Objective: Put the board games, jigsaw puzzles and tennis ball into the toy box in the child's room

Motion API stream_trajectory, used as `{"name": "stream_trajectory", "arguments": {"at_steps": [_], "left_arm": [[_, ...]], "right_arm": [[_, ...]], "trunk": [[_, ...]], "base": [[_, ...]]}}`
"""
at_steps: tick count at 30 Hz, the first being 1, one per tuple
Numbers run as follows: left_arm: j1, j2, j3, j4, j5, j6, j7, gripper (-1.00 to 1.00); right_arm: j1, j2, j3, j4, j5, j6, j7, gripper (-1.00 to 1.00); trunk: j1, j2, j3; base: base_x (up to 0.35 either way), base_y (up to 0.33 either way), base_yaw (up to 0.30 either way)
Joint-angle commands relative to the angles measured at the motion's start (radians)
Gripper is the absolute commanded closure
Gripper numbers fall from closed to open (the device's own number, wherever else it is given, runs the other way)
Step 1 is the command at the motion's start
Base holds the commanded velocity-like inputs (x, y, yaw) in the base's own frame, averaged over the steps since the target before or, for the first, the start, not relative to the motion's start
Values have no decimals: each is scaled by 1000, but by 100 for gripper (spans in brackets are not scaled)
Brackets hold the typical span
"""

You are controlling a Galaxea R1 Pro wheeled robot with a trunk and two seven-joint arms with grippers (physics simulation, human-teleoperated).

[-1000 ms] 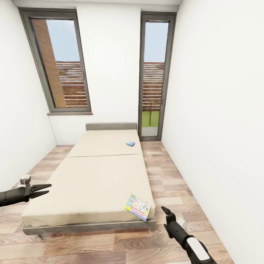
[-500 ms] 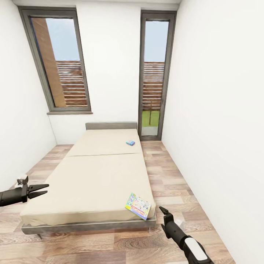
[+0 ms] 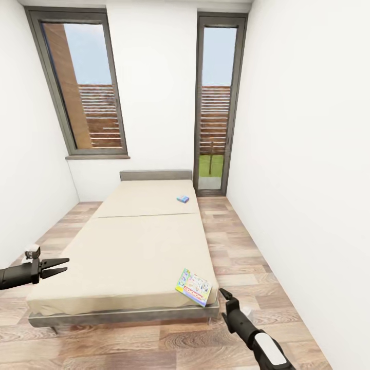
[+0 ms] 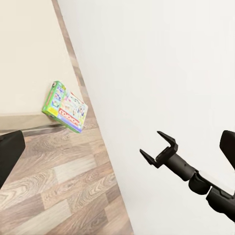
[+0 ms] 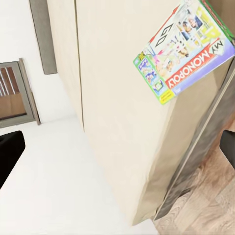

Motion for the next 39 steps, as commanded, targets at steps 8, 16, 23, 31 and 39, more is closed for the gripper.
{"name": "stream_trajectory", "arguments": {"at_steps": [8,16,23,31,39], "left_arm": [[-1,-3,9,1,-9,11,-5,-100],[-1,-5,8,2,-10,11,-5,-100],[-1,-7,9,3,-10,11,-5,-100],[-1,-9,9,3,-10,11,-5,-100],[-1,-11,10,4,-10,11,-5,-100]], "right_arm": [[-1,8,-9,-2,-7,13,3,-100],[-1,7,-12,0,-10,17,2,-100],[-1,-3,-43,3,-57,61,7,-100],[-1,-23,-105,4,-249,241,26,-100],[-1,-32,-111,4,-272,242,29,-100]], "trunk": [[31,-57,-26],[62,-113,-51],[88,-162,-73],[119,-218,-98],[150,-274,-124]], "base": [[0,0,0],[0,0,0],[0,0,0],[0,0,0],[0,0,0]]}}
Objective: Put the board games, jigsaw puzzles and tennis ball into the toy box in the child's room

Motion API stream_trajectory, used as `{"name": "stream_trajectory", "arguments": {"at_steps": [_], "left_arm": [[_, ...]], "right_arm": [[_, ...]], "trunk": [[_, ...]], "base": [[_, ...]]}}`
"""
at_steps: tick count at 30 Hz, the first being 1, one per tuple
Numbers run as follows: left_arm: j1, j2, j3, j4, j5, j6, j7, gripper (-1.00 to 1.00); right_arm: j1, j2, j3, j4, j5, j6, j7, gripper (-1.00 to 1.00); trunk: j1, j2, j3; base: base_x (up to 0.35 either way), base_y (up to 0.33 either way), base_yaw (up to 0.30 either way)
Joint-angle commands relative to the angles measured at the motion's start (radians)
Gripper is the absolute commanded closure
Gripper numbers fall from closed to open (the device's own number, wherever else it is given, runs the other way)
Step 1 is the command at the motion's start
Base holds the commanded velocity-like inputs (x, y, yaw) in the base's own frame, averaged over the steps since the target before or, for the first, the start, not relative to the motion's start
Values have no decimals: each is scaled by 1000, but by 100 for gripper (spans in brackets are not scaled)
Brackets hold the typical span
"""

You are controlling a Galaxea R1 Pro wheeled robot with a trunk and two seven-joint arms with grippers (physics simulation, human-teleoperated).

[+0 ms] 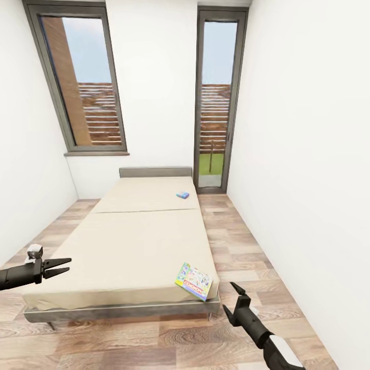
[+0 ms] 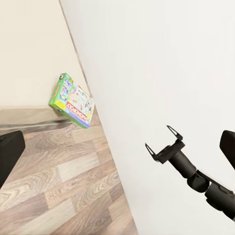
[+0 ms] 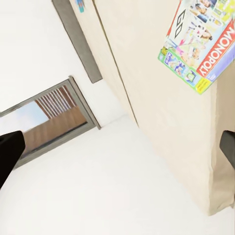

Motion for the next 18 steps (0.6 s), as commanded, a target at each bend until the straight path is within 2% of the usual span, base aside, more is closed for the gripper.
{"name": "stream_trajectory", "arguments": {"at_steps": [1,10,13,16,18], "left_arm": [[-1,0,8,1,-10,11,-5,-100],[-1,0,8,1,-9,11,-5,-100],[-1,-1,8,1,-9,11,-5,-100],[-1,-4,8,1,-10,11,-5,-100],[-1,-7,8,1,-10,11,-5,-100]], "right_arm": [[-1,2,-8,0,-2,4,-1,-100],[-1,10,5,0,4,-121,1,-100],[-1,8,30,6,5,-163,3,-100],[-1,4,94,11,5,-184,3,-100],[-1,3,118,12,5,-188,3,-100]], "trunk": [[4,-8,-4],[38,-71,-33],[50,-92,-42],[61,-113,-51],[69,-127,-58]], "base": [[0,0,0],[0,0,0],[0,0,0],[0,0,0],[0,0,0]]}}
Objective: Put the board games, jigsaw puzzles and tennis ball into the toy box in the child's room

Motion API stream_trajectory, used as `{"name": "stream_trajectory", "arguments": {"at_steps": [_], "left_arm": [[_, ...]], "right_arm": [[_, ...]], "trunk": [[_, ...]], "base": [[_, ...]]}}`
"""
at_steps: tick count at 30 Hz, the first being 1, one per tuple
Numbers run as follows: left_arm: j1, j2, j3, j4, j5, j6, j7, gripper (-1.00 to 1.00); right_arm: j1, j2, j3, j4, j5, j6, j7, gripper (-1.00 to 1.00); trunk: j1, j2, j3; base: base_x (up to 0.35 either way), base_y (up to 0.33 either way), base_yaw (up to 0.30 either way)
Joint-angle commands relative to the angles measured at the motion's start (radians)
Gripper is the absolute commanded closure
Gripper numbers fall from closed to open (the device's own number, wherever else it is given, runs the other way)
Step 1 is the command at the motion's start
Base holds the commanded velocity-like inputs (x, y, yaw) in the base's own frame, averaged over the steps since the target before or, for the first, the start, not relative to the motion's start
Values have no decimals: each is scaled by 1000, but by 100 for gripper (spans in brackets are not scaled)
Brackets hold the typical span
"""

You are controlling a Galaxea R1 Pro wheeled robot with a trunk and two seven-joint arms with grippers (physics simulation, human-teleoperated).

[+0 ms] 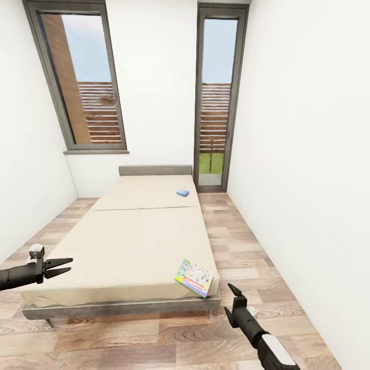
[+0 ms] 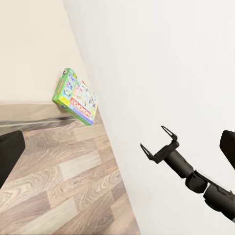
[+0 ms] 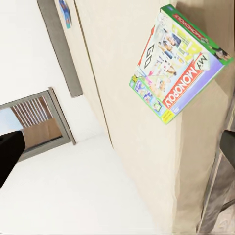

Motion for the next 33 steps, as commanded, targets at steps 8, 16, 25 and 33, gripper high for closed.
{"name": "stream_trajectory", "arguments": {"at_steps": [8,16,25,33], "left_arm": [[-1,-5,8,1,-9,11,-5,-100],[-1,-4,8,1,-8,11,-5,-100],[-1,-8,8,1,-8,12,-5,-100],[-1,-9,10,0,-7,11,-5,-100]], "right_arm": [[-1,2,37,1,-6,3,2,-100],[-1,8,74,-8,-6,1,28,-100],[1,7,128,-6,-7,-14,42,-100],[1,1,137,-8,-8,-37,64,-100]], "trunk": [[31,-57,-26],[61,-113,-51],[96,-176,-79],[127,-232,-105]], "base": [[0,0,0],[0,0,0],[0,0,0],[0,0,0]]}}
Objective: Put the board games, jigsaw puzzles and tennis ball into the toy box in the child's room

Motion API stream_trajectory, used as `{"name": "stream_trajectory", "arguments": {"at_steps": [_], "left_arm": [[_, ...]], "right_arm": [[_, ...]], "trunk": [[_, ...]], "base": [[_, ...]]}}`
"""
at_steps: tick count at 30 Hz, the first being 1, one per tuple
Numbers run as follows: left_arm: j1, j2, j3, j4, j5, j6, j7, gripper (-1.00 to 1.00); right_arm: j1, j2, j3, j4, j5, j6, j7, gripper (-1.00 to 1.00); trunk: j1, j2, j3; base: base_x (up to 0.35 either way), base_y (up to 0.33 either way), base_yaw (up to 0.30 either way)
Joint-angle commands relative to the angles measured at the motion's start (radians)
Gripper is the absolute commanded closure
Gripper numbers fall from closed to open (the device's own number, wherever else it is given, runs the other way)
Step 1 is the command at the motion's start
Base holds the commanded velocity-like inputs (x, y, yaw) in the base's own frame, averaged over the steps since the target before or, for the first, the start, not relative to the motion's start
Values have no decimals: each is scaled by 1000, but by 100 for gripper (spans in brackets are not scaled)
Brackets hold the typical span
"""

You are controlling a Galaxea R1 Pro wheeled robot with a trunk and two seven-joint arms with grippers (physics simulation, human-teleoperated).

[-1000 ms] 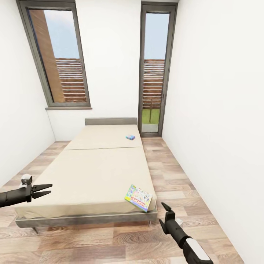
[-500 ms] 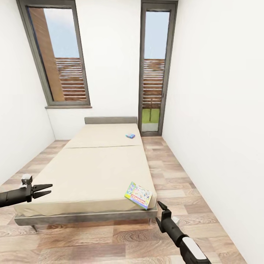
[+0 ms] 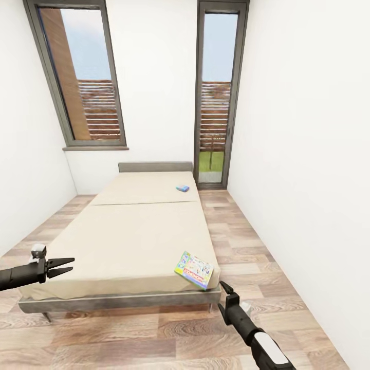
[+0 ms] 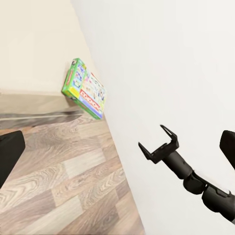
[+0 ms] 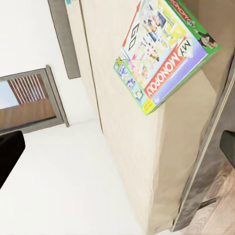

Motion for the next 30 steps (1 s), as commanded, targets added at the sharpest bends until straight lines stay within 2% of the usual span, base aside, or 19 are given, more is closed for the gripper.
{"name": "stream_trajectory", "arguments": {"at_steps": [1,10,30], "left_arm": [[-1,0,8,0,-10,10,-5,-100],[-1,0,8,1,-12,8,-5,-100],[-1,-2,8,1,-11,4,-5,-100]], "right_arm": [[-1,1,-6,0,-7,9,7,-100],[-1,-1,-4,0,-6,4,88,-100],[-1,-1,-5,1,-6,1,104,-100]], "trunk": [[4,-8,-4],[38,-71,-32],[115,-211,-95]], "base": [[0,0,0],[0,0,0],[0,0,0]]}}
